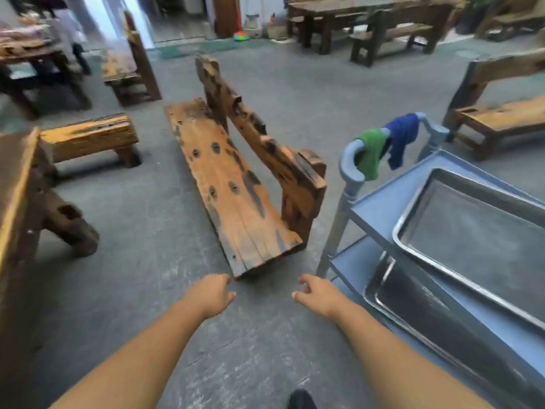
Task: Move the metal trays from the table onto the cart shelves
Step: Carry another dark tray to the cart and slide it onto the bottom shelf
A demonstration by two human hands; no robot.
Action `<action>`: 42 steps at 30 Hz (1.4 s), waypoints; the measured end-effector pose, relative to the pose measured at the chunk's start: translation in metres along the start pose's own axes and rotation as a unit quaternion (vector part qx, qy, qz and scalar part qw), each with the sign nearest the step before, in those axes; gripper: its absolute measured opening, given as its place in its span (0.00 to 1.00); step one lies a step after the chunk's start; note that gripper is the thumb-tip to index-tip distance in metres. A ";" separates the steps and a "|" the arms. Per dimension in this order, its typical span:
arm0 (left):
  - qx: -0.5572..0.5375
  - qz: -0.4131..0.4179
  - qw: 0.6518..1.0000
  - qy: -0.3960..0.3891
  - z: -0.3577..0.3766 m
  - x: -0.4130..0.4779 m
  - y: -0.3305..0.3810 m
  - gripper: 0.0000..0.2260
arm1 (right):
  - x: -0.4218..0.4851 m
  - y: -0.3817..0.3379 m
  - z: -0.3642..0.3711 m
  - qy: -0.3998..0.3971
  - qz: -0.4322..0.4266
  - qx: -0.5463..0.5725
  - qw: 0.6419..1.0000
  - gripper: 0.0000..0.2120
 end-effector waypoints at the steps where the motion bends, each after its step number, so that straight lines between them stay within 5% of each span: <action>1: -0.024 -0.035 0.999 0.017 -0.005 -0.015 -0.026 0.22 | 0.011 -0.029 0.002 -0.010 -0.038 -0.023 0.999 0.30; 7: -0.124 -0.245 0.953 0.125 -0.005 -0.147 -0.162 0.22 | 0.026 -0.193 0.054 -0.103 -0.215 -0.124 0.963 0.30; 19: -0.284 -0.489 0.787 0.248 0.099 -0.447 -0.304 0.22 | -0.118 -0.454 0.243 -0.192 -0.474 -0.295 0.807 0.27; 31: -0.383 -0.576 0.632 0.348 0.212 -0.649 -0.378 0.19 | -0.253 -0.588 0.401 -0.231 -0.564 -0.376 0.698 0.28; 42: -0.391 -0.612 0.577 0.374 0.241 -0.709 -0.446 0.23 | -0.285 -0.668 0.476 -0.225 -0.610 -0.414 0.637 0.26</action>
Point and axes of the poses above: each hand's wrist, its own x-axis towards the middle knuckle, its own z-axis out of the palm, y = z × x, the point moved 8 cm from there along x, towards the middle knuckle, and after that the axes turned 9 degrees about -x, right-handed, at the moved point
